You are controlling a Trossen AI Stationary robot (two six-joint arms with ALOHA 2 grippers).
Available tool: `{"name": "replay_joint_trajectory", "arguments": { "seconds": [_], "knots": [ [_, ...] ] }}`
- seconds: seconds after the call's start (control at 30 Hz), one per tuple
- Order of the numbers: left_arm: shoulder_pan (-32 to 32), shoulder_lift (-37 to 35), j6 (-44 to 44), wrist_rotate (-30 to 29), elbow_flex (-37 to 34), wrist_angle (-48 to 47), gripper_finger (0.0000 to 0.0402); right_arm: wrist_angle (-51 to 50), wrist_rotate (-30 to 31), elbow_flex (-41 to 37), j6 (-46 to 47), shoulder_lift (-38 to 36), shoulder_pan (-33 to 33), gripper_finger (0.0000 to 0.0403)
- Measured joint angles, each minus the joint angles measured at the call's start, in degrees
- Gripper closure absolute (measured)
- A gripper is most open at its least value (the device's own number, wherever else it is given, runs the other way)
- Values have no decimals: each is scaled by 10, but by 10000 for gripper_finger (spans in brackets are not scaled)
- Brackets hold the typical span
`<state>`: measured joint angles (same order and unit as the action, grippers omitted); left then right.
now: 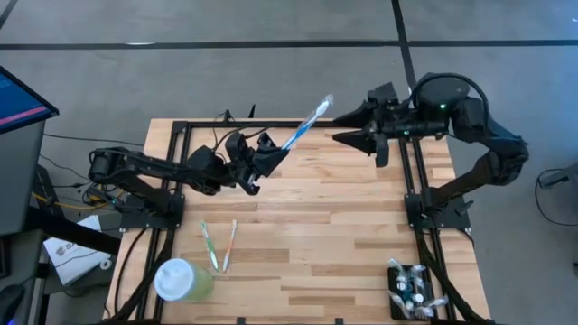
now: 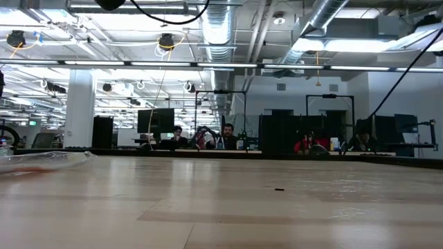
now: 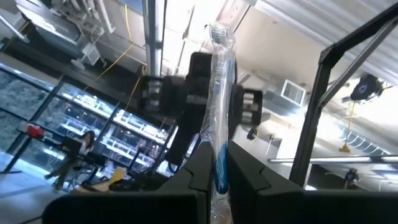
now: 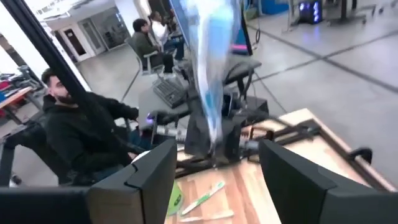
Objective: Pick & Place toothbrushing station
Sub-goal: Put the blue toothbrush into the black organizer
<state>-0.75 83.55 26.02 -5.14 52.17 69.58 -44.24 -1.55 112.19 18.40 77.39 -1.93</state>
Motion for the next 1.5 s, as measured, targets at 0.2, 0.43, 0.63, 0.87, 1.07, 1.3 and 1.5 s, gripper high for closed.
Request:
{"name": "replay_joint_trajectory", "arguments": {
  "seconds": [0.2, 0.43, 0.63, 0.87, 1.07, 1.3, 1.5],
  "knots": [
    [-12, 6, -10, -14, -25, 67, 388, 57, 78, 1, -40, -18, 28, 193],
    [-10, 25, 5, -21, -32, 105, 388, 110, 106, 1, -72, -4, 72, 211],
    [-10, 23, 12, -19, -32, 106, 388, 79, 104, 0, -88, 19, 96, 230],
    [-10, 22, 15, -17, -32, 107, 388, -84, 154, -1, -21, 12, 68, 251],
    [-11, 22, 28, -16, -32, 112, 388, -33, 78, 1, -124, -23, 61, 261],
    [-11, 22, 30, -20, -32, 121, 388, -63, -15, 1, -223, -48, 38, 261],
    [-11, 22, 25, -26, -32, 126, 388, -44, -259, 0, -256, -46, -76, 257]
  ]
}}
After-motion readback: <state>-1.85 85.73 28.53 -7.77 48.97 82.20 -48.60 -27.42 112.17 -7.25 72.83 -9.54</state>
